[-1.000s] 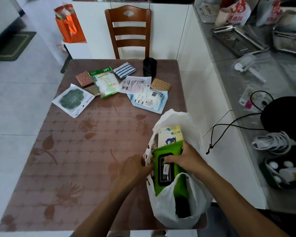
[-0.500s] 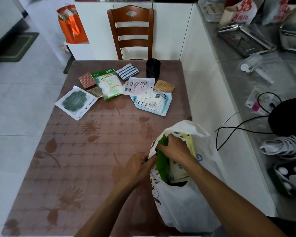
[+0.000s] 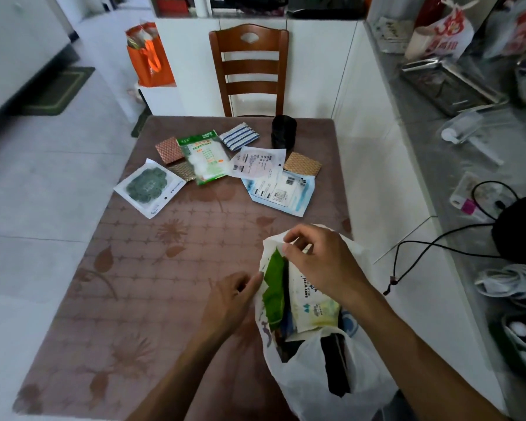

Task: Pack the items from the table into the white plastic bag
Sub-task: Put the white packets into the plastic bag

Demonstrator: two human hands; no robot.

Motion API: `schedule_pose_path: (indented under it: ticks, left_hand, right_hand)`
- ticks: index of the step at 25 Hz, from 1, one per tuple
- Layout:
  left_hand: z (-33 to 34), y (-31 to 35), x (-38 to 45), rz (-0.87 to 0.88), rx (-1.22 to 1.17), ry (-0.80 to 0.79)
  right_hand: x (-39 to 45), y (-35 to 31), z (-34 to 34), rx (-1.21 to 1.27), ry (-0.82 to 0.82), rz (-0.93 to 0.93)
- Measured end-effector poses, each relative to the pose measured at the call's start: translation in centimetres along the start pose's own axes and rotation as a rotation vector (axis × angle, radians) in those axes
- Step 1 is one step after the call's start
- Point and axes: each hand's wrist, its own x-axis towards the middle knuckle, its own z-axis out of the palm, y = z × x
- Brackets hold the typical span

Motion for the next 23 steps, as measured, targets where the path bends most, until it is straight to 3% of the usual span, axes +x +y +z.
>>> schedule_pose_path:
  ticks: [4, 11, 17, 20, 23]
  left_hand:
    - [-4.3, -1.0, 1.2, 0.001, -0.017, 0.179]
    - [-12.3, -10.7, 10.1, -0.16, -0.01, 0.179]
    - [-17.5, -20.1, 20.4, -0.258, 0.214, 0.094]
    - [-18.6, -21.8, 24.0, -0.247, 0.35, 0.043]
    - [-19.3, -21.6, 27.2, -0.179, 0.339, 0.052]
  right_hand:
    - [3.0, -3.9, 3.2, -0.002, -0.065, -0.079]
    - [10.7, -9.2, 17.4, -0.258, -0.244, -0.13]
    - [16.1, -3.3, 30.8, -0.558, -0.408, 0.165]
    - [16.0, -0.6, 34.1, -0.596, -0.459, 0.281]
    - [17.2, -1.0, 34.6, -0.617, -0.498, 0.331]
